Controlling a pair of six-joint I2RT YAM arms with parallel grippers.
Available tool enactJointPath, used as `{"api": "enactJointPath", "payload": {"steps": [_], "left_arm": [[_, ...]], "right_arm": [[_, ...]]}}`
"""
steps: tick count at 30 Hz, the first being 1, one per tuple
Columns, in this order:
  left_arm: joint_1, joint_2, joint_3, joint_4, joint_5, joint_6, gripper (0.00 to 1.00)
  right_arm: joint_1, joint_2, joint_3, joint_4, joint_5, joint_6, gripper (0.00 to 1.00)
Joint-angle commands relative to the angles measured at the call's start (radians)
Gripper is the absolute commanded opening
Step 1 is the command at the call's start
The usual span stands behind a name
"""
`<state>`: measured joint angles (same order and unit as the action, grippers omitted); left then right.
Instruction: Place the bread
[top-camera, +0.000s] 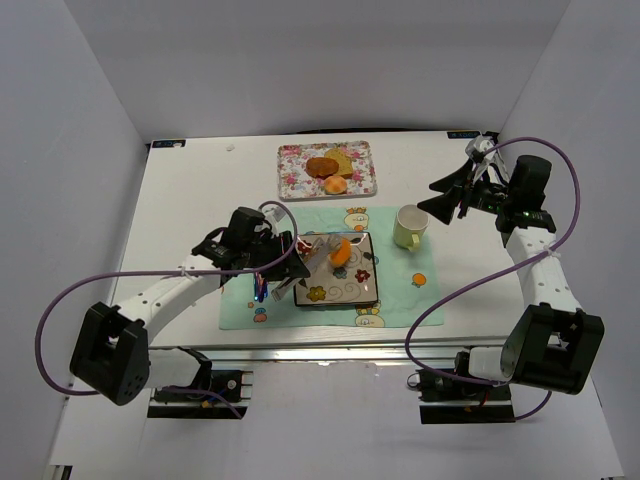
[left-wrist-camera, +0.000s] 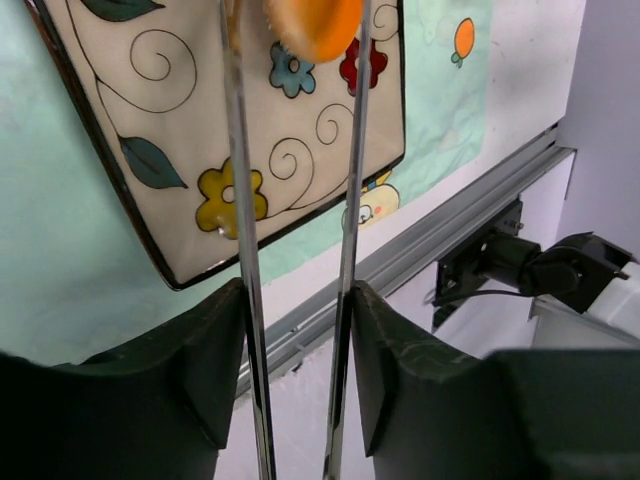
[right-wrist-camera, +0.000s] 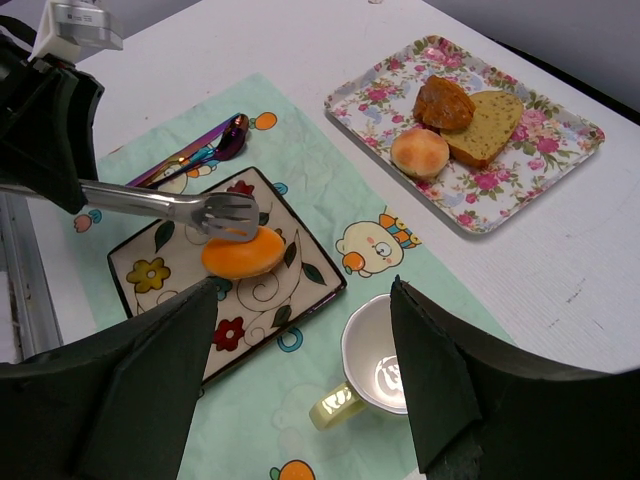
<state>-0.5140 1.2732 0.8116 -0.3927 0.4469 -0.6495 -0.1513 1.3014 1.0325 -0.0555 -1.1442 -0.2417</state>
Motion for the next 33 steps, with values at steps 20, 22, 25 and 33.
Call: {"api": "enactJointPath", "payload": {"steps": [20,22,25,33], "left_arm": [[0.196,-0.127,0.126,-0.063,-0.137,0.033,0.17],[0.258,-0.109,0.161,-0.107,-0.265,0.077,0.05],[0.281,-0.039,0.204,-0.178,-0.533,0.291,0.00],[0.395,0.127,0.075,0.132,-0.725,0.701,0.00]], "right_arm": [[-0.005,-0.013,0.021,-0.004,-0.034,-0.005,0.75],[-0.005,-0.013,0.020,-0.003,-0.032,-0.005,0.75],[-0.005,-0.013,0.020,0.000,-0.040,-0.001,0.75],[-0.005,-0.004,0.047,-0.023,-0.063,-0.018,0.75]]}}
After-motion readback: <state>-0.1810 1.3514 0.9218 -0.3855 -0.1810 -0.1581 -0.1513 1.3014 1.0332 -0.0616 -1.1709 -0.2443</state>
